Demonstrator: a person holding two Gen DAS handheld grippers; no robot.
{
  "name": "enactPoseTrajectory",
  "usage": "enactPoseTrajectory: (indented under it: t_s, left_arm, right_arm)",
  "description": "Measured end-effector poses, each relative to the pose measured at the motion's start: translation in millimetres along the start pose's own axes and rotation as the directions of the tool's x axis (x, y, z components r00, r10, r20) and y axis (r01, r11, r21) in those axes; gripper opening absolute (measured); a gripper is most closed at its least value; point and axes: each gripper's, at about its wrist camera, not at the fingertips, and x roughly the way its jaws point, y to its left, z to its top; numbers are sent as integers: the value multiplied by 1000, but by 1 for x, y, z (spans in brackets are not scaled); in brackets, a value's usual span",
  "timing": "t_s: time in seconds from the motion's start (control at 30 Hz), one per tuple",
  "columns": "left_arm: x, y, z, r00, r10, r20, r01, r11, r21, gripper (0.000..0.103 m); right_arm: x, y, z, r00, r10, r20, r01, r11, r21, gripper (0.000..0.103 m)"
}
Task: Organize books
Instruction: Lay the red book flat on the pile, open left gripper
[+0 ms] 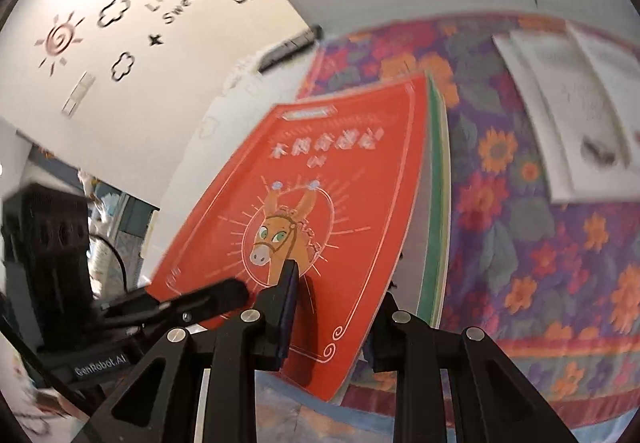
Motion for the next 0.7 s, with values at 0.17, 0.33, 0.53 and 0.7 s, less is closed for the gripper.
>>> enactPoseTrajectory:
  t_s: [0.17, 0.33, 0.53, 0.7]
  left_arm:
    - [9, 14, -1, 1000, 9, -11, -10, 999, -47, 27]
    - [6, 22, 0, 1000, 11, 5, -11, 996, -92, 28]
    - [-17, 38, -3, 989, 143, 43, -137, 983, -126, 26]
    - [-26, 37, 1, 984, 168, 64, -159, 979, -132, 26]
  right_arm:
    - [14, -7, -3, 999, -4, -45, 6, 999, 35, 27]
    - [16, -3, -3, 999, -21, -41, 22, 1000, 17, 28]
    - [10, 2, -9, 994, -90, -60, 88, 996, -33, 36]
    - [-2, -6, -21, 990, -107, -86, 103, 994, -48, 37]
